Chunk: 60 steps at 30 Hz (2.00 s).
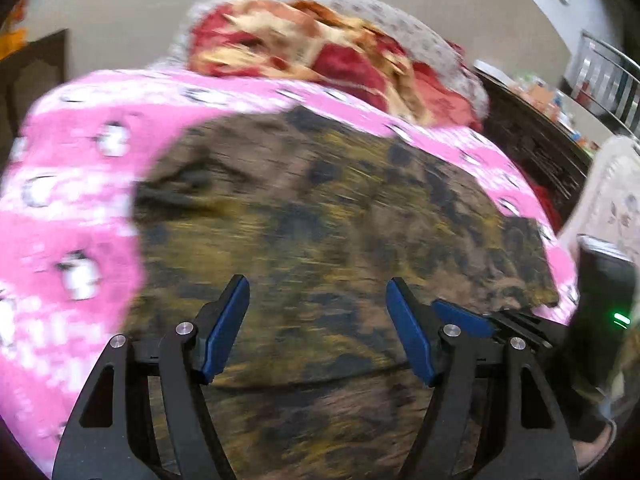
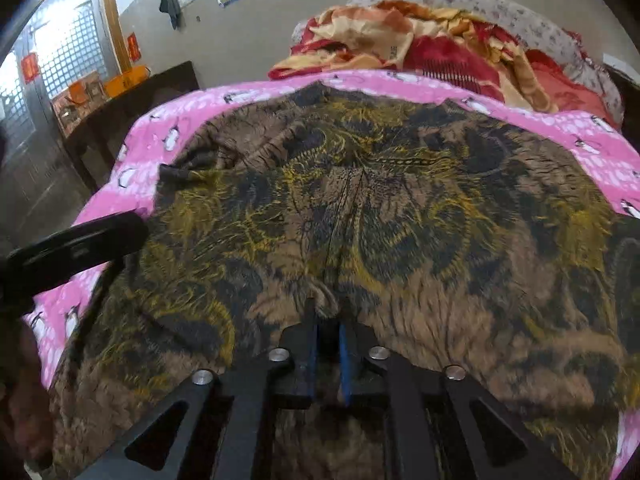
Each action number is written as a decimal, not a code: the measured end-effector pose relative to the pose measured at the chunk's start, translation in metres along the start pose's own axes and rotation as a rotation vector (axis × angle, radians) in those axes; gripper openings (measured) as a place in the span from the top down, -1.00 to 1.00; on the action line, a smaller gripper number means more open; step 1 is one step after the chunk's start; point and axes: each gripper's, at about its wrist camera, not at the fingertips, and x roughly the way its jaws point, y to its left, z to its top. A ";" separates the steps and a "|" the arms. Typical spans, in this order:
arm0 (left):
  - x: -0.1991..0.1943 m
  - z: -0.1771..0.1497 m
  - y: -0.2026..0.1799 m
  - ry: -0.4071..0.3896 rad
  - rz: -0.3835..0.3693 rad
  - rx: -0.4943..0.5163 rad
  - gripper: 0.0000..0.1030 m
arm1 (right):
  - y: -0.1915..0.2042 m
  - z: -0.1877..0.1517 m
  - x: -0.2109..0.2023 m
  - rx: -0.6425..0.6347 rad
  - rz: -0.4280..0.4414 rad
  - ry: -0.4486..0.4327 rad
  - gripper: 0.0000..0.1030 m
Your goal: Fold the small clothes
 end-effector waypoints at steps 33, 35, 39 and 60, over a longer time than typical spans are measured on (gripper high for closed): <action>0.040 0.020 -0.023 0.090 -0.325 -0.156 0.96 | -0.042 -0.075 -0.053 0.108 -0.110 0.023 -0.05; 0.019 0.023 -0.014 0.044 -0.323 -0.134 0.96 | -0.041 -0.075 -0.053 0.107 -0.112 0.023 -0.05; -0.009 0.031 0.035 -0.007 -0.205 -0.126 0.96 | -0.041 -0.076 -0.053 0.106 -0.113 0.023 -0.05; -0.028 0.016 0.095 -0.050 0.244 -0.065 0.24 | -0.045 -0.071 -0.070 0.170 0.016 0.045 -0.06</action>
